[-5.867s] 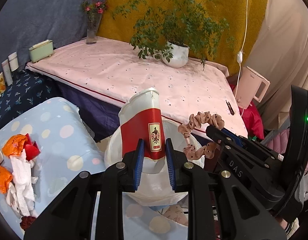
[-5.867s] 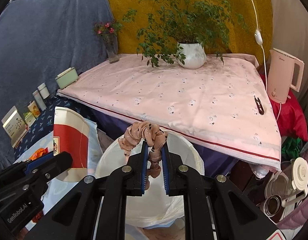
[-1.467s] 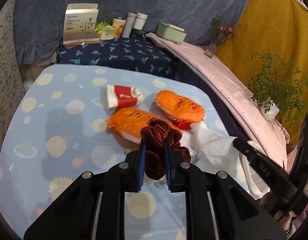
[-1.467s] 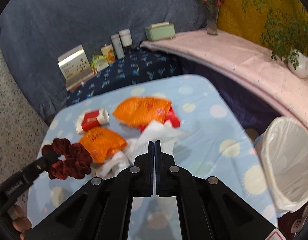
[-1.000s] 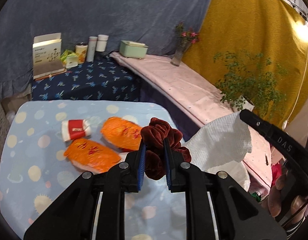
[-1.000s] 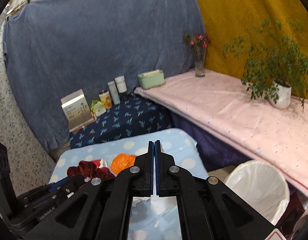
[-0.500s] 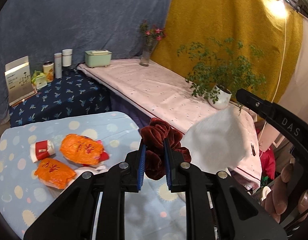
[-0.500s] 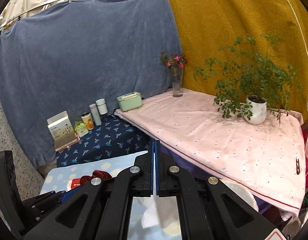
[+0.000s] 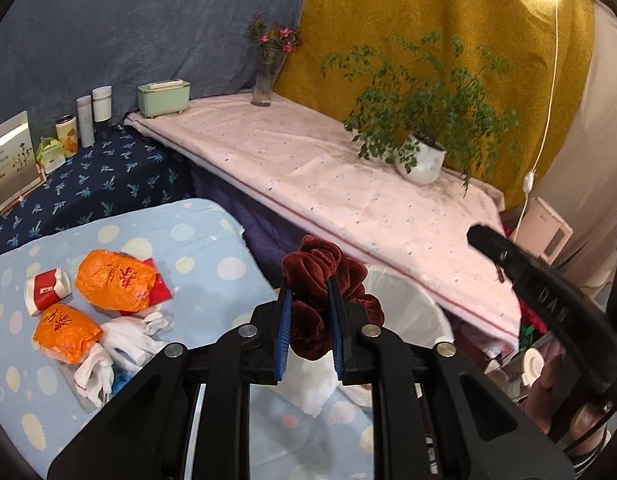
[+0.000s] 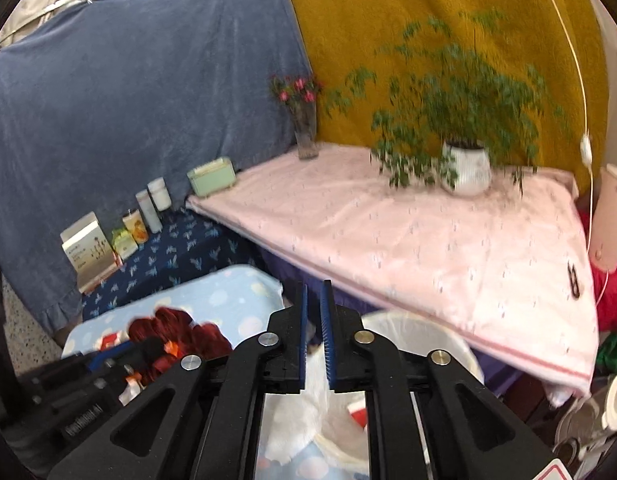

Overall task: Collect trash
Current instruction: 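Carry scrunchie and tissue over the bin and release both into it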

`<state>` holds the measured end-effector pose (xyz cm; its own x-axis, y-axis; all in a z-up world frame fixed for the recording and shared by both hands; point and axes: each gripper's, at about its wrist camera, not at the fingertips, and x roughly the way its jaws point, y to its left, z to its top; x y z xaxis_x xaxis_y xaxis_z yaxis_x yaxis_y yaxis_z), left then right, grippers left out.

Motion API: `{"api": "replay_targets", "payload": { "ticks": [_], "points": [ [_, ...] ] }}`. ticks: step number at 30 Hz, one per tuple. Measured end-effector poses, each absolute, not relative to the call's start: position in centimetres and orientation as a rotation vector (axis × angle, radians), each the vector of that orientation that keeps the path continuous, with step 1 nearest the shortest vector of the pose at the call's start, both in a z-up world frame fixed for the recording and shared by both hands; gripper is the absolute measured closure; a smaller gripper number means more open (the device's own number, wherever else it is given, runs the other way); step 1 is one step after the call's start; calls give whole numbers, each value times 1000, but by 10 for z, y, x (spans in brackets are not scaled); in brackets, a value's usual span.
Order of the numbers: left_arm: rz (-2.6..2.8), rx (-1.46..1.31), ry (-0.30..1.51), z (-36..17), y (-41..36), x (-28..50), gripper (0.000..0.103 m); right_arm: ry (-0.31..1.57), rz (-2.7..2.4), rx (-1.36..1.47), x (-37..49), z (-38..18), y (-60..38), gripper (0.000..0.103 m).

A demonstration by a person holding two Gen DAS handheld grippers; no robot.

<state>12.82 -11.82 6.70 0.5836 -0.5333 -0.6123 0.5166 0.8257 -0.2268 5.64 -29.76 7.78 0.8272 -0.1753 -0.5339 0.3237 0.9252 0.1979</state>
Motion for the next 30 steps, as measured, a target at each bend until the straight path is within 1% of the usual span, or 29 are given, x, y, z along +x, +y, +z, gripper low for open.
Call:
{"api": "replay_targets", "payload": {
  "ticks": [1, 2, 4, 11, 14, 19, 21, 22, 23, 26, 30],
  "points": [
    [-603, -26, 731, 62, -116, 129, 87, 558, -265, 295, 58, 66, -298, 86],
    [-596, -28, 741, 57, -114, 129, 87, 581, -264, 300, 59, 53, -297, 79],
    [-572, -27, 762, 45, -107, 131, 87, 633, -254, 316, 64, 25, -292, 70],
    [-503, -24, 804, 15, -81, 138, 87, 805, -203, 337, 84, -62, -261, 69],
    [-489, -15, 817, 4, -75, 139, 86, 856, -193, 341, 91, -88, -249, 69],
    [-485, -20, 844, -9, -70, 143, 86, 911, -195, 338, 100, -116, -238, 67],
    [-487, -20, 851, -13, -70, 145, 86, 929, -200, 336, 102, -124, -238, 73],
    [-487, -18, 854, -15, -71, 146, 86, 931, -203, 334, 103, -125, -239, 84],
    [-488, -18, 858, -16, -71, 146, 86, 932, -201, 333, 103, -125, -241, 99],
    [-490, -21, 866, -19, -74, 149, 86, 898, -193, 346, 104, -111, -249, 100],
    [-503, -16, 860, -15, -82, 151, 86, 797, -208, 341, 102, -67, -266, 100]
  ]
}}
